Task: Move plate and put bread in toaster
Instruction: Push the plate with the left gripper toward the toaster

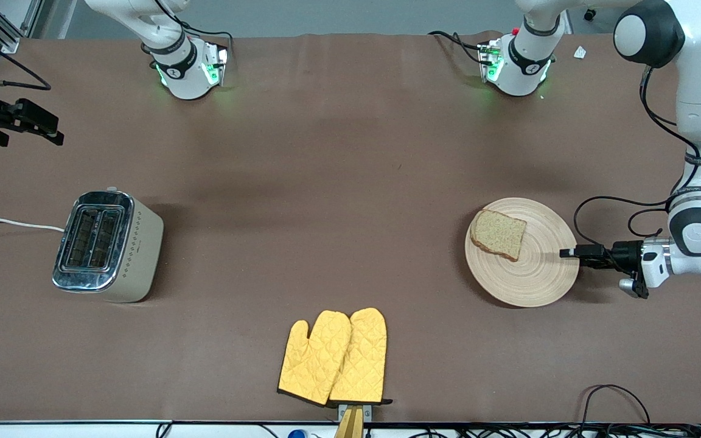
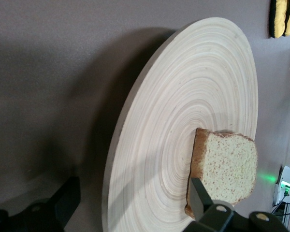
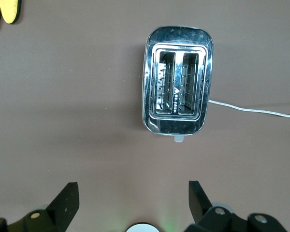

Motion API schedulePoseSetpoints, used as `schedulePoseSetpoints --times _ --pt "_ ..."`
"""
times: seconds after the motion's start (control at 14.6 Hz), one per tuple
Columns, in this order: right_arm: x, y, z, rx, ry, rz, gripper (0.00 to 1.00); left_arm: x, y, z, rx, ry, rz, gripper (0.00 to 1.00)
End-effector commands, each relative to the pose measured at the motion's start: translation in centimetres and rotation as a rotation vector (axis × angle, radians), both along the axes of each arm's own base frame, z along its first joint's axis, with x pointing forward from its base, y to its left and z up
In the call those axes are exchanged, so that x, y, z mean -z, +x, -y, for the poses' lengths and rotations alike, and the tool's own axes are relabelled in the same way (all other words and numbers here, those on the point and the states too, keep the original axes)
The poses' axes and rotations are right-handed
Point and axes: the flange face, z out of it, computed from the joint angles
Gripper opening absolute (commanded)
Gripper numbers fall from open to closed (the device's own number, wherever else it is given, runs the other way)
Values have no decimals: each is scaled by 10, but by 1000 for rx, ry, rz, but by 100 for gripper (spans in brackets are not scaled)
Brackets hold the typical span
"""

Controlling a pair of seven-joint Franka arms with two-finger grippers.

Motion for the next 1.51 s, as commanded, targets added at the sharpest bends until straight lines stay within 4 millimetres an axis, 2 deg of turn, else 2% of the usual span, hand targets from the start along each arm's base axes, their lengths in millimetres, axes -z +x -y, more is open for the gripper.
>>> schedulePoseSetpoints --times 0.0,0.07,0.14,0.21,0.41,0.62,0.89,1.17,1.44 --pt "-3 -2 -3 4 17 1 100 0 4 0 -6 -17 21 72" --pt "-3 -2 -4 4 17 2 100 0 3 1 -4 -21 16 46" --pt "-3 -2 -4 4 17 2 100 -1 4 1 -7 -21 13 28" --pt "-4 -2 -4 4 19 4 100 -1 4 2 -3 -22 13 18" --pt "-11 -2 -11 -7 25 19 100 -2 4 2 5 -27 23 1" --pt "-11 -2 -14 -13 25 20 100 -1 4 9 78 -48 80 0" --pt "-9 -1 -12 -9 25 14 100 -11 10 48 112 -137 73 0" --pt "-8 0 -11 -9 25 13 100 -20 23 113 54 -242 20 0" --pt "-6 0 -9 -7 25 8 100 -32 37 200 -17 -268 -31 0"
